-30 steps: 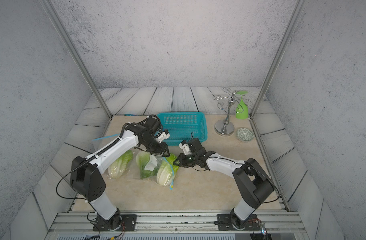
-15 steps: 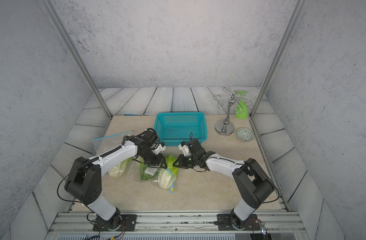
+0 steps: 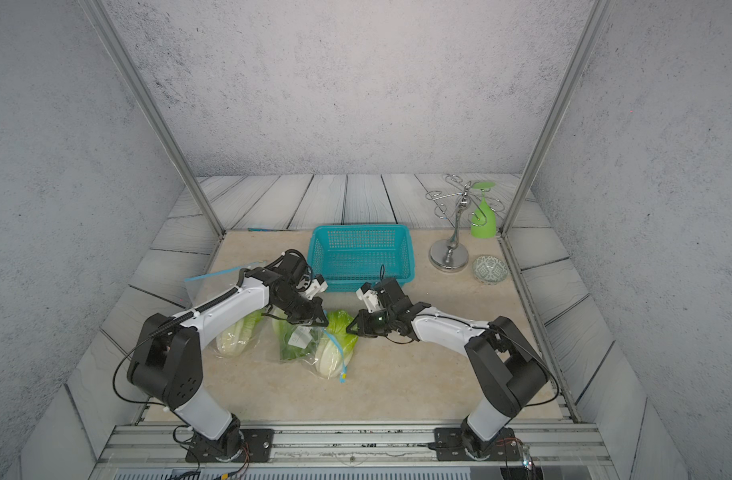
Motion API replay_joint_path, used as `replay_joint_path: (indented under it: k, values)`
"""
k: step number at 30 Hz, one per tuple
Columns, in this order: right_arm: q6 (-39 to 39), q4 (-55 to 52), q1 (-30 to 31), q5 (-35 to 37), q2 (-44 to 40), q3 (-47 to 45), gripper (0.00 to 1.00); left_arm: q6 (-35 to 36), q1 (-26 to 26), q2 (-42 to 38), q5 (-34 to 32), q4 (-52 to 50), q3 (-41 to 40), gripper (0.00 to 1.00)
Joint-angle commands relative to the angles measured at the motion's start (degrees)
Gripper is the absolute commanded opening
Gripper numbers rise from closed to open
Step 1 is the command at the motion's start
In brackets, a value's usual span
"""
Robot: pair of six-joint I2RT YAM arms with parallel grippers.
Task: Put the chinese cabbages into a zipper bag and zip it
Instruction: Adjust the zipper food storage bag at the center of the board.
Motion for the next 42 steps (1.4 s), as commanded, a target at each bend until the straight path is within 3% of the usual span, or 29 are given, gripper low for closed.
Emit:
replay_joint_path:
  k: [1,8,17,21,25,27,35,42]
  values:
    - [-3.61,-2.72,1.18,-3.16,-4.02,-0.01,0.06,1.58,0.25,-3.27,-1.99,-1.91,4.53,0.0]
    - [-8.3,-9.58,4.63,-1.08,-5.13,4.06,0.05,-0.81,-1.3,-4.41,-1.66,-0.83,7.24,0.0]
    - [-6.09,-11.33,5.39,0.61,-2.05,9.36,0.02,-6.29,-3.86,-6.05,1.69,5.86,7.15,0.0]
    - [-1.73,-14.12,5.25,1.54,-0.41,14.72,0.06,-9.28,-4.24,-7.23,3.62,7.9,7.7,0.0]
    - [0.22,-19.23,4.78,1.22,-0.58,18.58,0.13,-11.43,-4.41,-9.85,4.26,8.1,8.72,0.0]
    - [0.44,-21.13,4.55,0.92,-1.84,19.25,0.22,-13.07,-4.66,-11.42,4.73,8.94,9.18,0.0]
    - [-7.76,-37.8,3.54,2.71,-5.93,29.13,0.49,-22.33,-4.95,-17.55,3.44,19.74,5.8,0.0]
    - [-5.22,-38.82,0.33,-1.9,-10.95,31.73,0.6,-25.56,-3.92,-15.98,2.82,22.43,8.07,0.0]
